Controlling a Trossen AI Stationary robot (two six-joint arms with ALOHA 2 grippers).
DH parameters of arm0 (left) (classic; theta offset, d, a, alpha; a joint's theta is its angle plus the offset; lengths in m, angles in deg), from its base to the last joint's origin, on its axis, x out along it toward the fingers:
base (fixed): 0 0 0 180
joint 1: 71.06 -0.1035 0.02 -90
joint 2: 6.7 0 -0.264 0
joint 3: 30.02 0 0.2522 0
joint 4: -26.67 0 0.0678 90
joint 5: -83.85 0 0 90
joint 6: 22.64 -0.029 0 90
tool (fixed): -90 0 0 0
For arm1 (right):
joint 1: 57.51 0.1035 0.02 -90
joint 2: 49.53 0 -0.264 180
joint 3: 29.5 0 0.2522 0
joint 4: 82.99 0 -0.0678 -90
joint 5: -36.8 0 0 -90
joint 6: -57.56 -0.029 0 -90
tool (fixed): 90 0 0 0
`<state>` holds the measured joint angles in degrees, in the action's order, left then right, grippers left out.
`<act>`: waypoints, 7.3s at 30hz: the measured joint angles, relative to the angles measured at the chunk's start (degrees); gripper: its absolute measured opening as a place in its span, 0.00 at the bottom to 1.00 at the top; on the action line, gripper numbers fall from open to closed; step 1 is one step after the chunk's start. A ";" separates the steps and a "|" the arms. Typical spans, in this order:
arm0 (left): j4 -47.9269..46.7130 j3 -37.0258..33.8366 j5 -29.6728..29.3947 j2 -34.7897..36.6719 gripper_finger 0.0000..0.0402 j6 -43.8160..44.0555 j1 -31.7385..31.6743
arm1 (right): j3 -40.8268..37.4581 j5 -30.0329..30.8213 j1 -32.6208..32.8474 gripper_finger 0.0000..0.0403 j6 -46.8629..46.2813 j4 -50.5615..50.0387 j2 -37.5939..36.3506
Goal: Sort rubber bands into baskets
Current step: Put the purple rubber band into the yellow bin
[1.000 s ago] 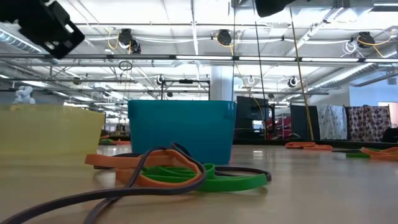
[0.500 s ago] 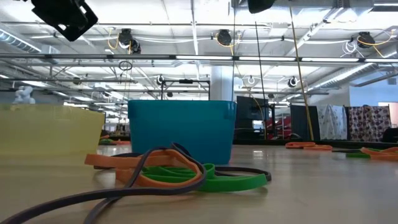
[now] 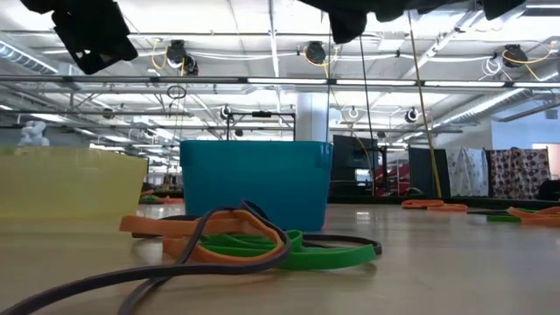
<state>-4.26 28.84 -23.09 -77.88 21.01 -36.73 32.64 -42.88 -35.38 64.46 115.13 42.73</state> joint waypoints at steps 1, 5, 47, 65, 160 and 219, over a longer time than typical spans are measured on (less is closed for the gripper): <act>-0.01 0.00 0.76 0.00 0.29 0.82 0.28 | 0.00 0.00 0.06 0.00 -0.02 0.97 0.51; -0.30 0.00 1.74 0.00 0.29 3.38 1.37 | 0.00 -0.06 0.09 0.00 -0.28 2.69 2.23; -8.12 -0.11 15.27 -17.55 0.29 17.41 10.51 | 0.00 -0.14 0.09 0.00 -2.60 2.55 4.01; -6.76 -0.26 15.64 -21.21 0.29 20.08 10.58 | 0.00 -0.11 0.11 0.00 -2.60 2.05 4.01; -23.24 -0.50 -15.26 15.30 0.25 -38.84 -5.41 | 0.04 7.67 2.75 0.00 -35.36 -37.64 -9.61; 25.19 49.10 27.75 -59.45 0.25 -72.50 -33.47 | -0.02 33.06 13.70 0.00 -72.48 -96.08 -30.42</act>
<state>20.93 77.94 4.66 -137.33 -51.48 -70.20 32.62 -9.82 -21.68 -8.02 19.05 12.32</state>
